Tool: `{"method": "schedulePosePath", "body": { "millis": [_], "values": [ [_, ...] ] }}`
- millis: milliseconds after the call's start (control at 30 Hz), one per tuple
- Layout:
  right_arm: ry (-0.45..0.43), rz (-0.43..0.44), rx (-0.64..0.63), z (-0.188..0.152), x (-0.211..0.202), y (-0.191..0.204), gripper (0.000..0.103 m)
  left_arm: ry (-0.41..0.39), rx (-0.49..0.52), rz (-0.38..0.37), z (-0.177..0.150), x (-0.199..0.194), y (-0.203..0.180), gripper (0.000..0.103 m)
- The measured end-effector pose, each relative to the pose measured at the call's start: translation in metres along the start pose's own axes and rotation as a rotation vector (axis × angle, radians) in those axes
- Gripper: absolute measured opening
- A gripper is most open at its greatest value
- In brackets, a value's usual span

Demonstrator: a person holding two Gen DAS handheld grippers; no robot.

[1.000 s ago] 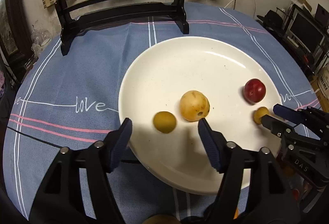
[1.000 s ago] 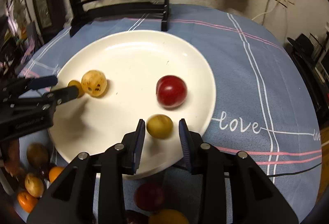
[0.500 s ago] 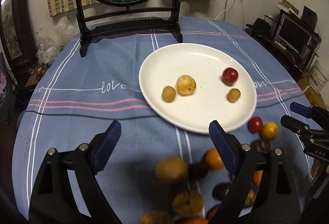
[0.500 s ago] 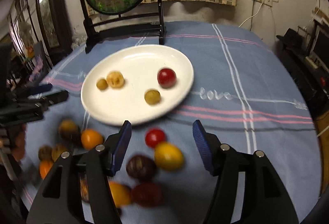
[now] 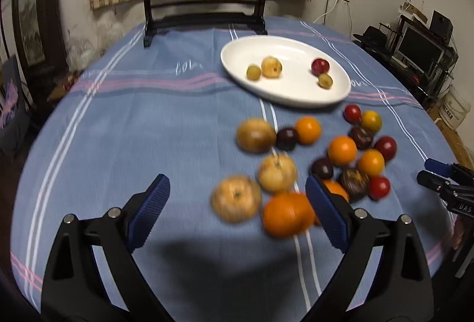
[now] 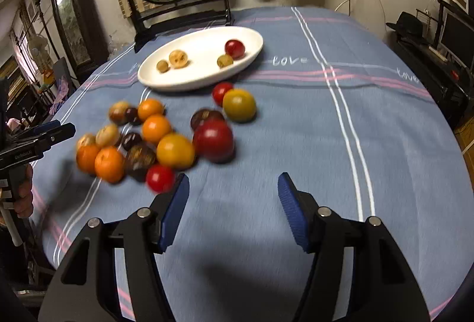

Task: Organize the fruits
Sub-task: 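Place the small yellow fruit on the plate with the left gripper while the right places its plum, then grasp the brown pear with the left gripper while the right grasps a red plum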

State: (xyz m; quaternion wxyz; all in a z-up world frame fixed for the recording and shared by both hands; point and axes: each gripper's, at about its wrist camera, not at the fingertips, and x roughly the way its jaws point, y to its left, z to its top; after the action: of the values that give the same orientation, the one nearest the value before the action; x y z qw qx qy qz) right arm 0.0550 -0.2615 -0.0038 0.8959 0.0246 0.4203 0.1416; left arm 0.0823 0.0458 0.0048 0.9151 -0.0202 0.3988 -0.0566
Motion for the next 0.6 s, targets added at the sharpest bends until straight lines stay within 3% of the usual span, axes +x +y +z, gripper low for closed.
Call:
{"method": "schedulePosePath", "body": {
  "millis": [267, 600],
  "values": [
    [0.021, 0.031, -0.038, -0.027, -0.007, 0.017, 0.063, 0.025, 0.028, -0.013, -0.029, -0.011, -0.015, 0.096],
    [0.044, 0.032, -0.061, -0.033, -0.002, 0.023, 0.063, 0.066, 0.046, 0.005, -0.037, 0.003, -0.014, 0.096]
  ]
}}
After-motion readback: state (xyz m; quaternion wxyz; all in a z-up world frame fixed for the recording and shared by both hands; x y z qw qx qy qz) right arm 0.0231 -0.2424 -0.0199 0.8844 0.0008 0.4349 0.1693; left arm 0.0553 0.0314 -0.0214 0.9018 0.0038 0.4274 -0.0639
